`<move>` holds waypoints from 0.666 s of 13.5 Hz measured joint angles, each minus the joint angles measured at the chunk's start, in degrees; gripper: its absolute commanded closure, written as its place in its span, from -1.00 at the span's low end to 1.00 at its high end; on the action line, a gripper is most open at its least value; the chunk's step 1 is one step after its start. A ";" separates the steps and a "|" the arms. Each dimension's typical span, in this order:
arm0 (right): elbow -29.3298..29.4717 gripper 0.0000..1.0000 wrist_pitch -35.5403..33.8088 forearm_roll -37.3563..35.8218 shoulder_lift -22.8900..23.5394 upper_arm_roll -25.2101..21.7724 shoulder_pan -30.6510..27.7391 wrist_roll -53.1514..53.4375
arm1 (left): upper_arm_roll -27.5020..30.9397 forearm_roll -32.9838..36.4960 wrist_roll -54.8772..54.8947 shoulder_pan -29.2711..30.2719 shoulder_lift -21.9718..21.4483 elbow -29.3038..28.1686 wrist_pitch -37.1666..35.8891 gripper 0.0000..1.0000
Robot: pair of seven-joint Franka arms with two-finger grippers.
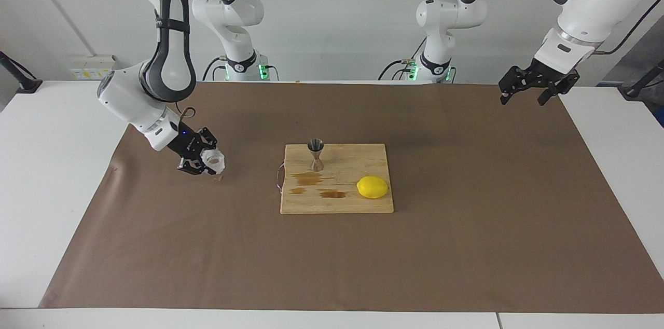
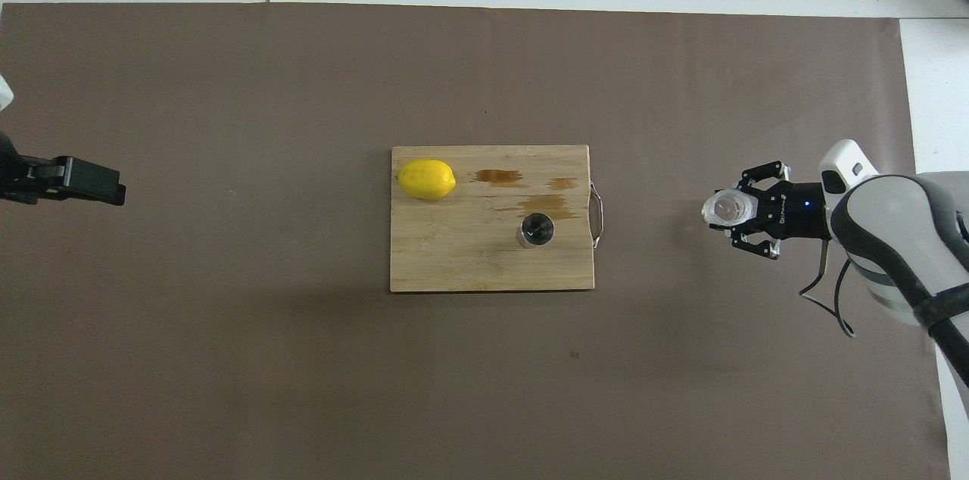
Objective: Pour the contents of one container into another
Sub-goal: 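Lower the white cup onto the table and open the right gripper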
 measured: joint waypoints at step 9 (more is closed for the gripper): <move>-0.64 -0.99 2.86 11.44 5.65 0.03 -0.10 -13.09 | -0.61 0.02 0.52 0.09 -0.01 0.00 1.74 -1.00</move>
